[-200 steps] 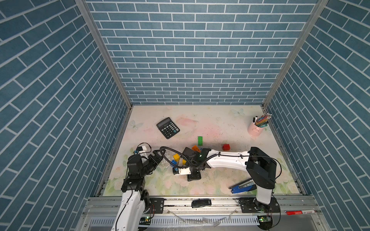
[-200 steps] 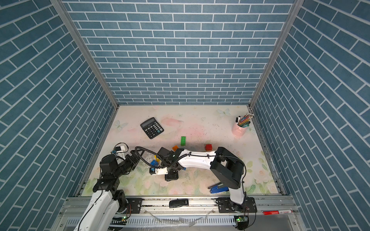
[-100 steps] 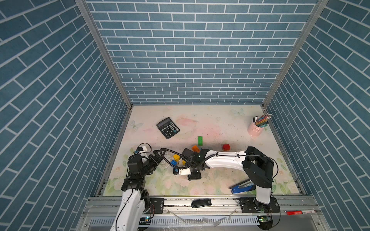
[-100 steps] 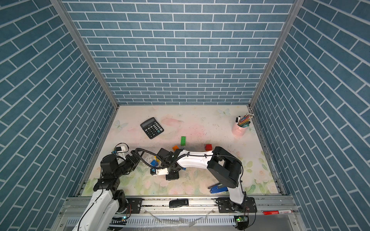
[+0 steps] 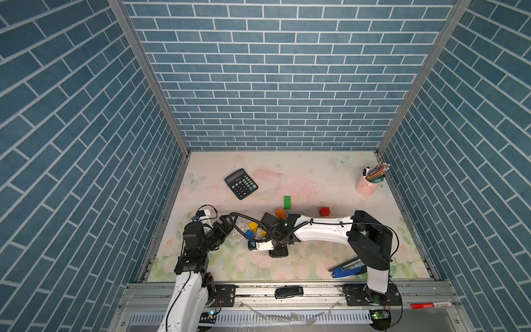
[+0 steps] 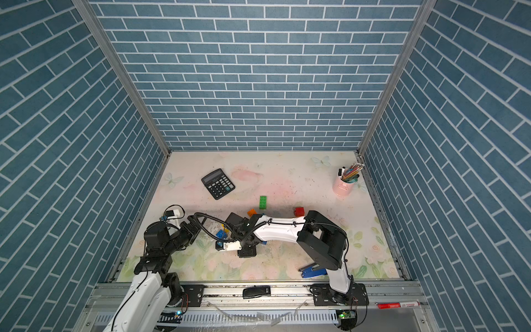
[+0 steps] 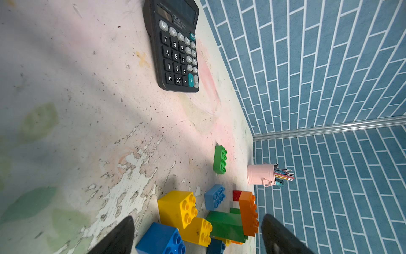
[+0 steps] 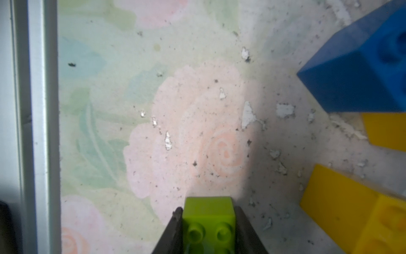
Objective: Assemble a fork with lego
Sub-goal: Pick up the lego brick from the center of the board.
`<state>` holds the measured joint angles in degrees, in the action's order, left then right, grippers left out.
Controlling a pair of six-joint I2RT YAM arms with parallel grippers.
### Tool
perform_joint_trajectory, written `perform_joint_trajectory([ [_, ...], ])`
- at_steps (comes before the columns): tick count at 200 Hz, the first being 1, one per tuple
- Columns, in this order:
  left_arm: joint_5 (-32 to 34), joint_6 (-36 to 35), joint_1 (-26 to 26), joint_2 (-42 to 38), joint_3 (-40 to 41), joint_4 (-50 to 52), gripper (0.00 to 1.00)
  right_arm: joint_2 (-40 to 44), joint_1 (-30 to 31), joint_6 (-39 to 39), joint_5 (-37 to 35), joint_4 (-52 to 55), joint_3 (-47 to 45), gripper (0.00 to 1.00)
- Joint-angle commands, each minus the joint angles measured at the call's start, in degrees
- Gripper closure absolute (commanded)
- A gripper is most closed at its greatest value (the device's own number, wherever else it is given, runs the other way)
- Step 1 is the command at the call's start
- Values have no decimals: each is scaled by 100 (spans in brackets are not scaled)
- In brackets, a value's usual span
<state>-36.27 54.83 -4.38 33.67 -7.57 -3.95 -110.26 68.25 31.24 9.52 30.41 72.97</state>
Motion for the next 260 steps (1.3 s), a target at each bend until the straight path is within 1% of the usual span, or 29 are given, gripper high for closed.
perform_joint_trajectory([
  [1, -38, -156, -45, 43, -64, -13, 8, 156, -9, -163, -67, -151, 13, 70],
  [14, -38, -241, -45, 93, -152, 24, 8, 320, -18, -339, -136, -241, -43, 74],
  [28, -42, -338, -11, 166, -265, 17, 8, 570, -12, -581, -202, -268, -72, 75],
  [45, 97, -536, 195, 253, -500, 40, 8, 1000, -13, -988, -357, -271, -114, 77],
  [50, 189, -618, 303, 452, -584, 51, 8, 1146, -13, -1161, -411, -266, -124, 78],
  [54, 252, -685, 428, 521, -657, 67, 8, 1264, -9, -1315, -415, -263, -132, 78],
  [70, 663, -955, 1024, 894, -992, 72, 8, 1717, -13, -2025, -860, -195, -156, 79],
  [84, 1007, -1181, 1632, 1377, -1295, -21, 7, 2032, -20, -2863, -1342, 9, -85, 82],
  [91, 1115, -1250, 1904, 1634, -1419, -150, 7, 2171, -21, -3198, -1563, 153, -48, 84],
  [102, 1257, -1327, 2299, 2048, -1610, -373, 7, 2381, -48, -3649, -1839, 378, -12, 84],
  [116, 1370, -1382, 2699, 2522, -1791, -675, 7, 2588, -140, -4164, -2093, 711, 12, 84],
  [133, 1405, -1407, 3056, 3017, -1939, -963, 8, 2611, -378, -4657, -2147, 1312, 163, 85],
  [152, 1428, -1391, 3334, 3336, -1963, -1214, 11, 2391, -591, -4855, -2010, 1986, 357, 88],
  [164, 1484, -1370, 3438, 3391, -1937, -1296, 12, 2263, -641, -4904, -1974, 2189, 393, 89],
  [199, 1578, -1315, 3524, 3331, -1765, -1345, 16, 2013, -804, -4900, -1522, 1935, 380, 89],
  [226, 1686, -1279, 3520, 3140, -1638, -1257, 20, 1790, -848, -4899, -1461, 1794, 512, 90],
  [260, 1758, -1274, 3517, 3049, -1581, -1179, 20, 1625, -892, -4933, -1381, 1665, 499, 91],
])
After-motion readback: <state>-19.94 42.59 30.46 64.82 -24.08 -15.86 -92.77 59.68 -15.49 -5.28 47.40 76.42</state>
